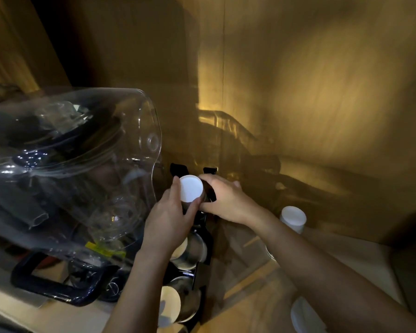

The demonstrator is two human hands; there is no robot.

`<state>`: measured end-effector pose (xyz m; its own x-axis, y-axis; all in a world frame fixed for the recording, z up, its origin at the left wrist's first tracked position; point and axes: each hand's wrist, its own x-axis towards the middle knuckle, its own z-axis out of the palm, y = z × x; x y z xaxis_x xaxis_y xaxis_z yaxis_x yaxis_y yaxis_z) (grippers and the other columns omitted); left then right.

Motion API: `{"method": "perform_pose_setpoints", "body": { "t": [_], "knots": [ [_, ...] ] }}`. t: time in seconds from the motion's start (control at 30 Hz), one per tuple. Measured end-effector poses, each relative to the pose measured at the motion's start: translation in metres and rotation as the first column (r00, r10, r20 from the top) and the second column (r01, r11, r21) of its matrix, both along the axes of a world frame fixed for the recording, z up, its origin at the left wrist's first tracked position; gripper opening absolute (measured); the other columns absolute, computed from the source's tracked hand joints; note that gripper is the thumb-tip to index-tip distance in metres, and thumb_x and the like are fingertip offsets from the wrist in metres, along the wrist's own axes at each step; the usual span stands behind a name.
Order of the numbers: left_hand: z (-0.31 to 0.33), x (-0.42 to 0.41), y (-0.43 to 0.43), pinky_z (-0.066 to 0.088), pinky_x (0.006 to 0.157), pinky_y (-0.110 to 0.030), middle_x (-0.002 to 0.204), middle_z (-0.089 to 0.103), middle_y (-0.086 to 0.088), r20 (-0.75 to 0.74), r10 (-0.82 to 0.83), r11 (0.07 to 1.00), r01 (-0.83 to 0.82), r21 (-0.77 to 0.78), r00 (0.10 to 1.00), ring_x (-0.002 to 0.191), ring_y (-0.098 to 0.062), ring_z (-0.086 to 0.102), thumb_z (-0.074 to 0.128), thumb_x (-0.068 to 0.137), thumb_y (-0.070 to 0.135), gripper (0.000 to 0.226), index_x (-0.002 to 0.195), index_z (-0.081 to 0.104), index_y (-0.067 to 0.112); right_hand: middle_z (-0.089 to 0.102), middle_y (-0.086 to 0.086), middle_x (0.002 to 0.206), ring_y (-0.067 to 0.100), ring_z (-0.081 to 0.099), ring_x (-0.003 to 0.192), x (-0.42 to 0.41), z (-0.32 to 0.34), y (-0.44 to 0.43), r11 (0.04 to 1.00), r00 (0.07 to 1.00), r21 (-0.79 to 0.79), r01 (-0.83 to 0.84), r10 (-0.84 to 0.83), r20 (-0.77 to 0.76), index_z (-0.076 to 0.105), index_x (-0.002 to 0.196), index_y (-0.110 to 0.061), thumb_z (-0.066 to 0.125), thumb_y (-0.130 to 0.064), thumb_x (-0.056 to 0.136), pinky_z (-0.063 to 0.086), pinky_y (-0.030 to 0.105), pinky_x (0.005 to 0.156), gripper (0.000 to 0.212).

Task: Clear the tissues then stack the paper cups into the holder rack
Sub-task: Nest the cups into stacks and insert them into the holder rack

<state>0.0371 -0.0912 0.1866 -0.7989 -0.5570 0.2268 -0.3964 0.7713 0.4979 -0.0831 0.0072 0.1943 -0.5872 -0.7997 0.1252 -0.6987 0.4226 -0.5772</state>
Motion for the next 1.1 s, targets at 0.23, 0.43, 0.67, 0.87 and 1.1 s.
{"method": "perform_pose_setpoints", "body": {
  "t": [0.23,0.43,0.67,0.87,1.1],
  "knots": [
    [0.032,0.003,0.041,0.047,0.091,-0.047,0.129,0.056,-0.017,-0.241,-0.072,0.987,0.034,-0.159,0.968,0.116,-0.035,0.054,0.059,0.086,0.035,0.053,0.130,0.048,0.008,0.049,0.003,0.131,0.021,0.044,0.120,0.002,0.010,0.077,0.990,0.989,-0.081,0.115,-0.122,-0.088,0.041,0.130,-0.019,0.060,-0.034,0.084,0.036,0.043,0.101,0.052],
    [-0.018,-0.010,0.123,0.032,0.106,-0.032,0.145,0.041,-0.005,-0.200,-0.401,0.912,0.411,0.008,0.894,0.132,-0.018,0.038,0.059,0.084,0.043,0.067,0.141,0.035,0.019,0.052,0.005,0.128,0.025,0.049,0.115,0.011,-0.015,0.157,0.932,0.930,-0.046,0.360,-0.362,-0.060,0.043,0.129,-0.018,0.060,-0.032,0.084,0.041,0.041,0.096,0.050],
    [-0.116,-0.018,0.194,0.014,0.115,-0.035,0.159,0.007,0.000,0.107,-0.634,0.744,0.566,0.356,0.766,0.145,-0.018,0.009,0.068,0.071,0.052,0.103,0.148,0.003,0.029,0.038,0.002,0.144,0.018,0.036,0.129,0.037,-0.075,0.233,0.855,0.850,0.004,0.518,-0.516,0.109,0.027,0.138,-0.026,0.062,-0.048,0.078,0.032,0.031,0.100,0.074],
    [-0.165,-0.013,0.217,0.018,0.113,-0.040,0.159,0.005,-0.007,0.251,-0.601,0.727,0.390,0.565,0.759,0.146,-0.026,0.009,0.075,0.066,0.051,0.103,0.146,0.011,0.038,0.030,0.000,0.146,0.017,0.032,0.130,0.066,-0.121,0.257,0.858,0.803,0.164,0.487,-0.514,0.301,0.022,0.141,-0.026,0.071,-0.041,0.073,0.029,0.026,0.102,0.085],
    [-0.180,-0.004,0.214,0.046,0.097,-0.034,0.133,0.053,-0.004,0.161,-0.594,0.570,0.271,0.776,0.788,0.120,-0.021,0.052,0.078,0.038,0.052,0.102,0.132,0.046,0.029,0.044,0.003,0.131,0.020,0.041,0.117,0.082,-0.132,0.259,0.874,0.842,0.095,0.477,-0.485,0.235,0.035,0.134,-0.022,0.074,-0.028,0.069,0.037,0.031,0.096,0.076]
  ]
}}
